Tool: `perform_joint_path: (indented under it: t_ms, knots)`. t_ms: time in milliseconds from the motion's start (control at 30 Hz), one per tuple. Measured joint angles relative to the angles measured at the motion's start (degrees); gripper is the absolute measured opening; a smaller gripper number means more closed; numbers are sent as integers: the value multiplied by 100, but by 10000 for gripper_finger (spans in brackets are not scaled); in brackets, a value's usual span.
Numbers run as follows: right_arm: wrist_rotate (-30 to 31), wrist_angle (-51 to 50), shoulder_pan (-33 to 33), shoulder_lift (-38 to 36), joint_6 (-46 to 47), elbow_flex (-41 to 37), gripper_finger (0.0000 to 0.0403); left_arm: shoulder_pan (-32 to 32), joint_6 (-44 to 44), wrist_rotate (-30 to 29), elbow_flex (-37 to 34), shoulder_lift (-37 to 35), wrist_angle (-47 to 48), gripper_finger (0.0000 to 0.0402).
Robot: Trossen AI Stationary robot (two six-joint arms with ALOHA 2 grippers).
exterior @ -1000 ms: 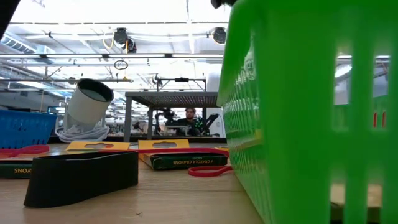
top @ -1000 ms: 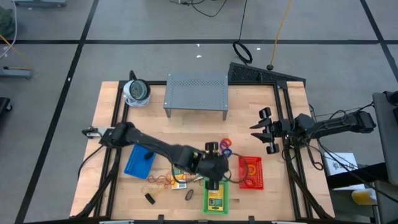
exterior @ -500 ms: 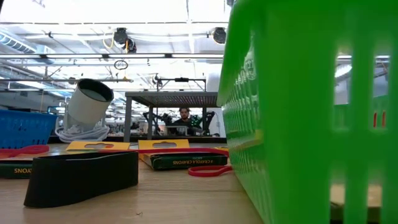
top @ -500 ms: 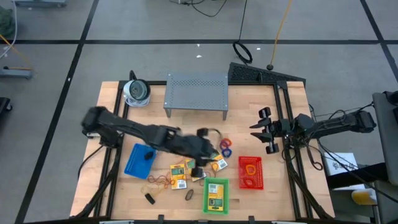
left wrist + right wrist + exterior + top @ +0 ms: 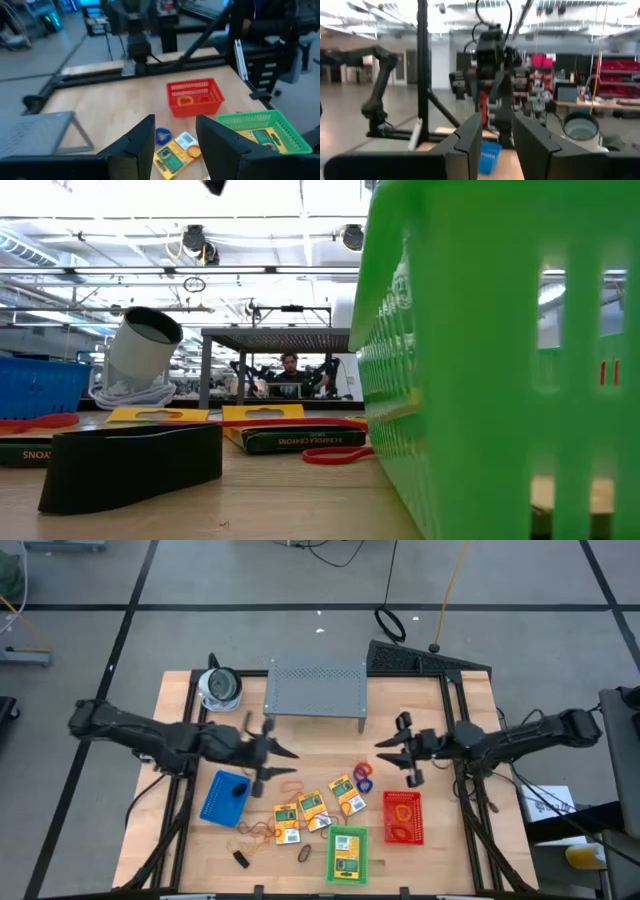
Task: Pick & Place Office Desk Supplies
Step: Put the violet spring keychain into the red bin
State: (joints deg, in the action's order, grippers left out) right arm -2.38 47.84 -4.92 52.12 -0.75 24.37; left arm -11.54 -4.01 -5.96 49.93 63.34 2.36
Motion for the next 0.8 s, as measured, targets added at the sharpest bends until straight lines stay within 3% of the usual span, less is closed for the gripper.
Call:
perform_joint_path:
  t_ms: [267, 367, 533, 800]
  knots:
    - [63, -165, 245, 1032, 392, 600, 100, 272, 72, 138, -1619, -1728, -678, 152]
    - [-245, -444, 307, 1121, 725, 691, 100, 317, 156, 216, -1992, -2163, -759, 152]
    - [-363, -2080, 128, 1201, 443, 1356, 100, 355, 331, 249, -2278, -2581, -868, 152]
    - [-348, -4459, -345, 1456, -384, 2678, 100, 349, 420, 249, -2293, -2578, -857, 152]
